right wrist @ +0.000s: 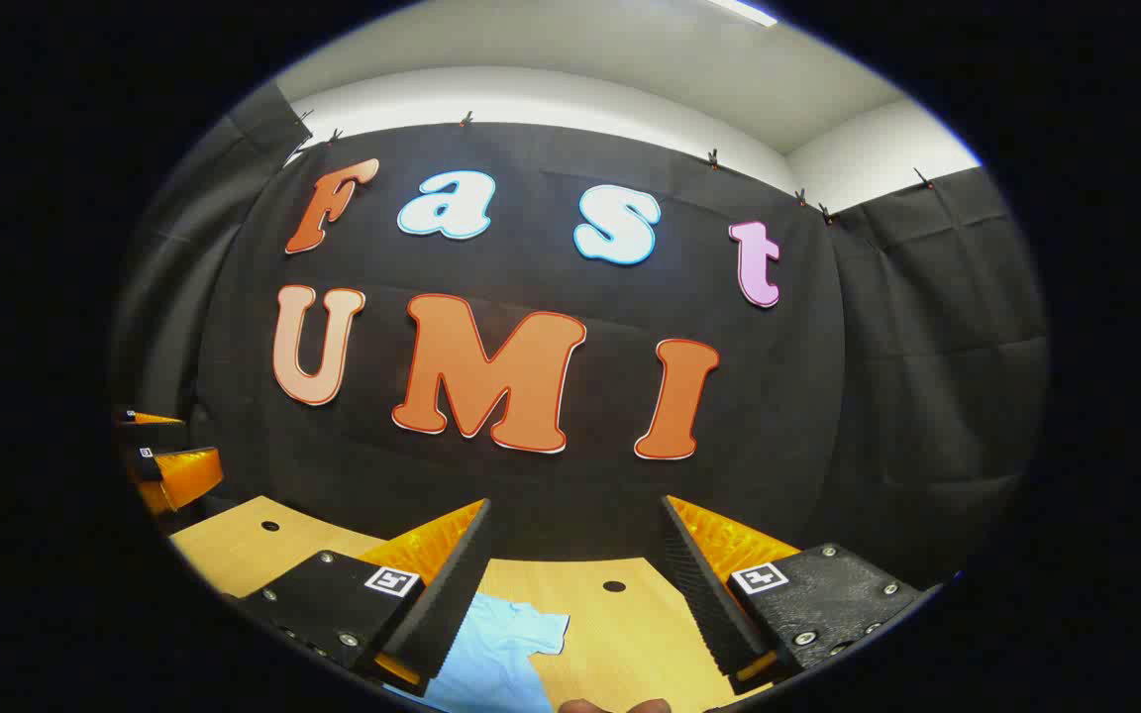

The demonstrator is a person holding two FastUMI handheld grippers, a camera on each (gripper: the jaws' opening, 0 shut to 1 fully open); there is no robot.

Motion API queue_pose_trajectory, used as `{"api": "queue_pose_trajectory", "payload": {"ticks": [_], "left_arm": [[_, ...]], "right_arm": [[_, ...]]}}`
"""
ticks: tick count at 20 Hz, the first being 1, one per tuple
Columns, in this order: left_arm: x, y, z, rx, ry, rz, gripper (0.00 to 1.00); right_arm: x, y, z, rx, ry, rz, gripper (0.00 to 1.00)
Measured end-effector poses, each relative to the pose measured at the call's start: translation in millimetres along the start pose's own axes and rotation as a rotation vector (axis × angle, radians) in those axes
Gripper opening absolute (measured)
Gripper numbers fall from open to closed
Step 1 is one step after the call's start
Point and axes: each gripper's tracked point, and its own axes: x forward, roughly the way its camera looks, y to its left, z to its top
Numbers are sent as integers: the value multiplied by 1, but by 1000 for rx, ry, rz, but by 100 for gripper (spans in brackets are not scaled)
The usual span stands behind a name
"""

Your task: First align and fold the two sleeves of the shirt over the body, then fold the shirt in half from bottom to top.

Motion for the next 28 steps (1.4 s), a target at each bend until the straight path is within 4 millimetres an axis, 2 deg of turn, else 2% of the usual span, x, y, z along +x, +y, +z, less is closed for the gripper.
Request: {"api": "queue_pose_trajectory", "payload": {"ticks": [2,3,6,7,9,14,28], "left_arm": [[4,3,-3,1,1,22,98],[6,1,-3,-3,4,24,98],[9,-1,-10,-5,23,65,98],[12,-2,-9,-8,20,81,98],[15,-14,-9,-20,22,86,98],[22,-31,-8,-9,10,110,98],[38,-40,-8,14,9,167,98]], "right_arm": [[6,5,-4,20,9,19,98],[9,4,-7,29,13,24,95],[21,2,-18,46,42,59,95],[25,5,-24,55,66,88,98],[31,7,-35,61,101,134,99],[45,7,-31,54,84,186,99],[62,-1,-48,33,121,220,99]]}}
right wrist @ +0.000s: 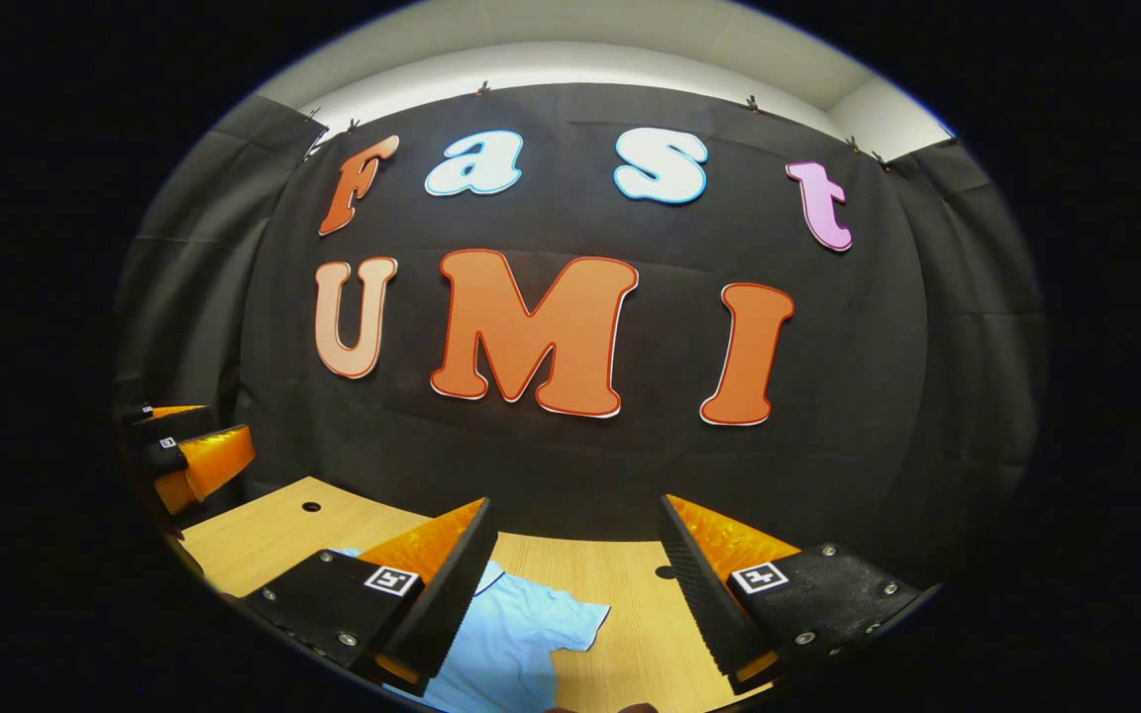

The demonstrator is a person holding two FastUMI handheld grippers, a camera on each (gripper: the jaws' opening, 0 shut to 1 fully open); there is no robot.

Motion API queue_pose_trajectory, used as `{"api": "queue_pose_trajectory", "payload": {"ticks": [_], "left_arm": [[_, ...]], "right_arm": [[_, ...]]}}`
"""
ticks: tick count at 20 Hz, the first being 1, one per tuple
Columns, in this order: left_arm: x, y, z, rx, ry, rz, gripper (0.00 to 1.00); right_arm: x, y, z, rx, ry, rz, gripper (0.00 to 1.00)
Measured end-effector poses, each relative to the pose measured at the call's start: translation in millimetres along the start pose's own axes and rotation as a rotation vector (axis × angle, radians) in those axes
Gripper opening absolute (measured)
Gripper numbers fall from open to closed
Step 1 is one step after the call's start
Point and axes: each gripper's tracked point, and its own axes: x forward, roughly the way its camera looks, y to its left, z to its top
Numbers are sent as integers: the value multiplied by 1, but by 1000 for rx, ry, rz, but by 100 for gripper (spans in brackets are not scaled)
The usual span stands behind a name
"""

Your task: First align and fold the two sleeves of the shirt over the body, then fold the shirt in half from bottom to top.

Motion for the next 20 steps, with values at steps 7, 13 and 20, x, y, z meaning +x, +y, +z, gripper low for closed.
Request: {"api": "queue_pose_trajectory", "payload": {"ticks": [7,13,20], "left_arm": [[0,-1,0,-5,-2,20,98],[-4,2,5,17,-16,52,98],[-5,5,-1,39,2,103,98]], "right_arm": [[8,-2,-10,17,24,16,99],[28,-14,-42,-21,112,3,99],[62,-24,-105,-45,298,10,99]]}}
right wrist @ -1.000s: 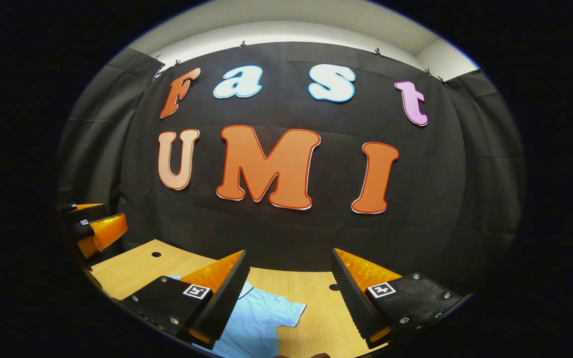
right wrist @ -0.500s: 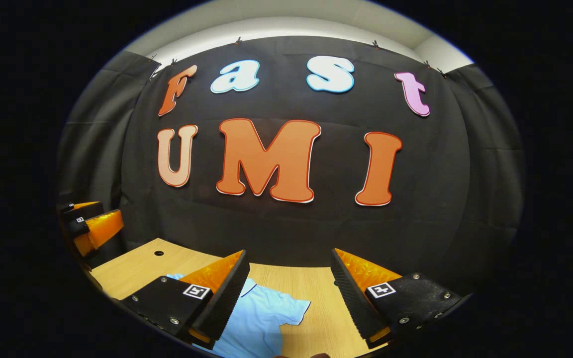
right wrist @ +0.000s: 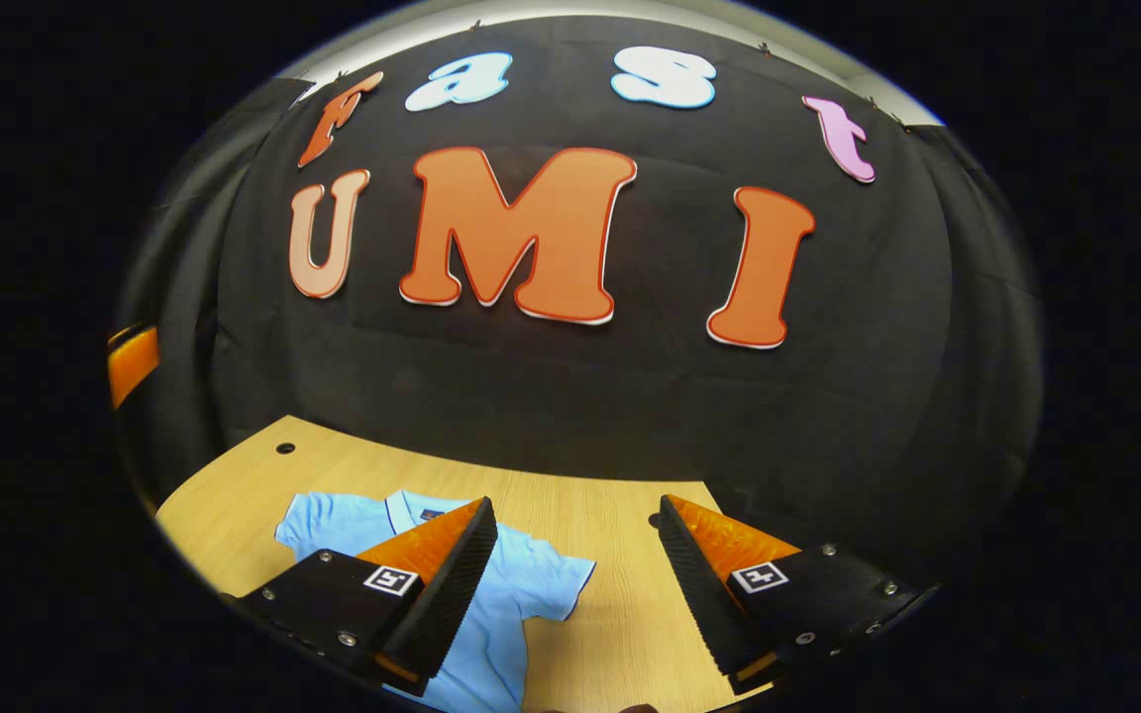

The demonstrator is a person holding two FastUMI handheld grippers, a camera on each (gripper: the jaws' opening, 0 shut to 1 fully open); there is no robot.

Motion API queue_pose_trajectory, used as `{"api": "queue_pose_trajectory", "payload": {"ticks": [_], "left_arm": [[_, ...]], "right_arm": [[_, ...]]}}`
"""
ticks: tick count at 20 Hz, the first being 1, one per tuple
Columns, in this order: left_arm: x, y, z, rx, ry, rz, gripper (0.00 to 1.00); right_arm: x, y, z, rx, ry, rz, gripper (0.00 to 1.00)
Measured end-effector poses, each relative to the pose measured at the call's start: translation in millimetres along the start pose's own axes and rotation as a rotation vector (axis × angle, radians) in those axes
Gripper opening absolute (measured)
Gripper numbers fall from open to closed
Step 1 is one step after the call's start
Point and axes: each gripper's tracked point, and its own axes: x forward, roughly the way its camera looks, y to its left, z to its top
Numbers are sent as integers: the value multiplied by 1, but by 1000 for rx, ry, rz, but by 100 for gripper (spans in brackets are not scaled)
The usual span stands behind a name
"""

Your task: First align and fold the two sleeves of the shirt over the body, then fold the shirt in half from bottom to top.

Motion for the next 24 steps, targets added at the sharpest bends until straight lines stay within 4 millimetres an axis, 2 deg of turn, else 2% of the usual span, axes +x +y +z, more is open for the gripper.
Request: {"api": "queue_pose_trajectory", "payload": {"ticks": [3,7,14,18,24], "left_arm": [[-1,8,-6,12,22,39,98],[-4,22,-22,5,73,113,98],[-26,43,-52,30,167,243,99],[-38,51,-55,31,184,298,99],[-48,61,-64,23,210,347,100]], "right_arm": [[30,5,-27,-31,107,23,99],[58,8,-64,-32,250,53,99],[106,13,-121,-48,448,79,98],[124,18,-158,-13,585,94,93],[148,13,-193,-5,725,81,88]]}}
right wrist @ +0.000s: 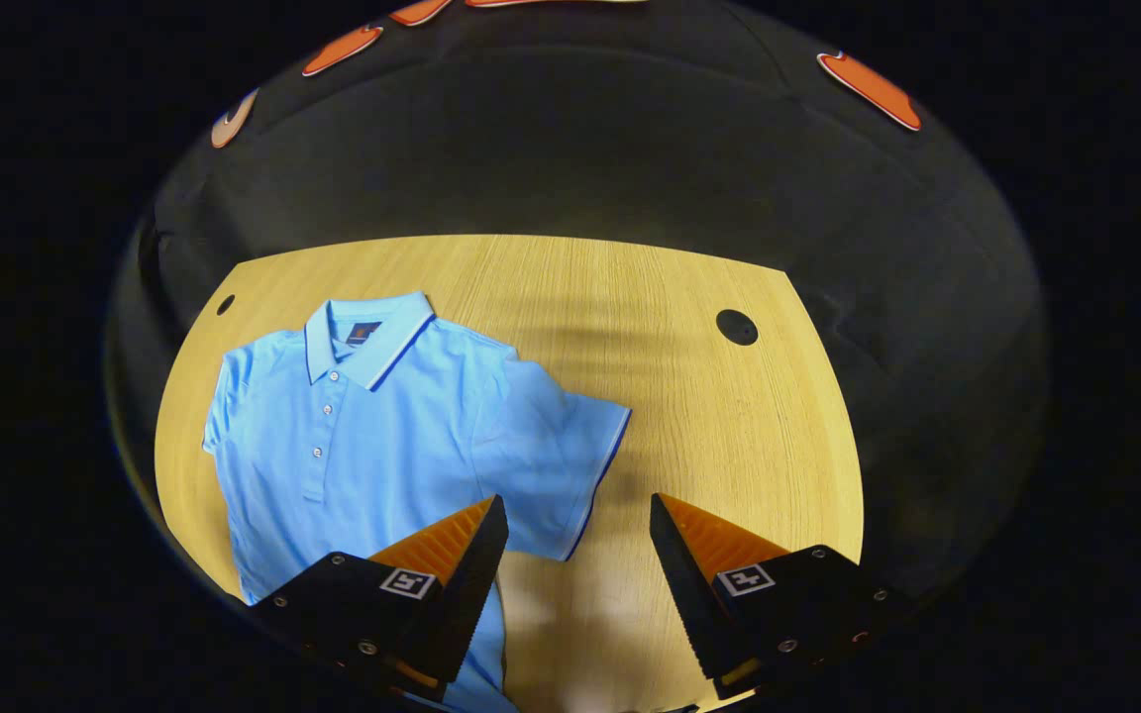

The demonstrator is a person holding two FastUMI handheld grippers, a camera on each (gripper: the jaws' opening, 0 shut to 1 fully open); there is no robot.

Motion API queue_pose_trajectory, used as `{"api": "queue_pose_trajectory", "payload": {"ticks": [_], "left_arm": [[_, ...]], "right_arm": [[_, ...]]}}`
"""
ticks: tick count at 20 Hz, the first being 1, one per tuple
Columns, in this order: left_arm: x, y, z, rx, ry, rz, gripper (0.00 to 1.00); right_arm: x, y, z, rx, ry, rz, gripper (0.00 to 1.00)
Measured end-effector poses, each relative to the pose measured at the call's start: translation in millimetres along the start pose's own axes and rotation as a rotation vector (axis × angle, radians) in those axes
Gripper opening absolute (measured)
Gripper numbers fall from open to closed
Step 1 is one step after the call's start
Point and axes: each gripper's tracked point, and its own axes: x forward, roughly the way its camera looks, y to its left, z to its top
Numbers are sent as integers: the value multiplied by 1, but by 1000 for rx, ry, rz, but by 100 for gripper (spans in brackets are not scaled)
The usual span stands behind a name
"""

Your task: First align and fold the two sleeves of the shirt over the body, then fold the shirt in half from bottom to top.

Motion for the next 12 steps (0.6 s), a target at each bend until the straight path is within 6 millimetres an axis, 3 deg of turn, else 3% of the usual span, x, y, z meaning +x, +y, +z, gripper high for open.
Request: {"api": "queue_pose_trajectory", "payload": {"ticks": [8,10,12], "left_arm": [[-5,9,-8,11,18,38,99],[-8,12,-4,14,10,54,100],[-15,19,-4,18,3,71,100]], "right_arm": [[52,-2,-12,59,139,3,77],[65,-6,-17,64,167,-13,67],[71,-3,-20,85,189,-5,68]]}}
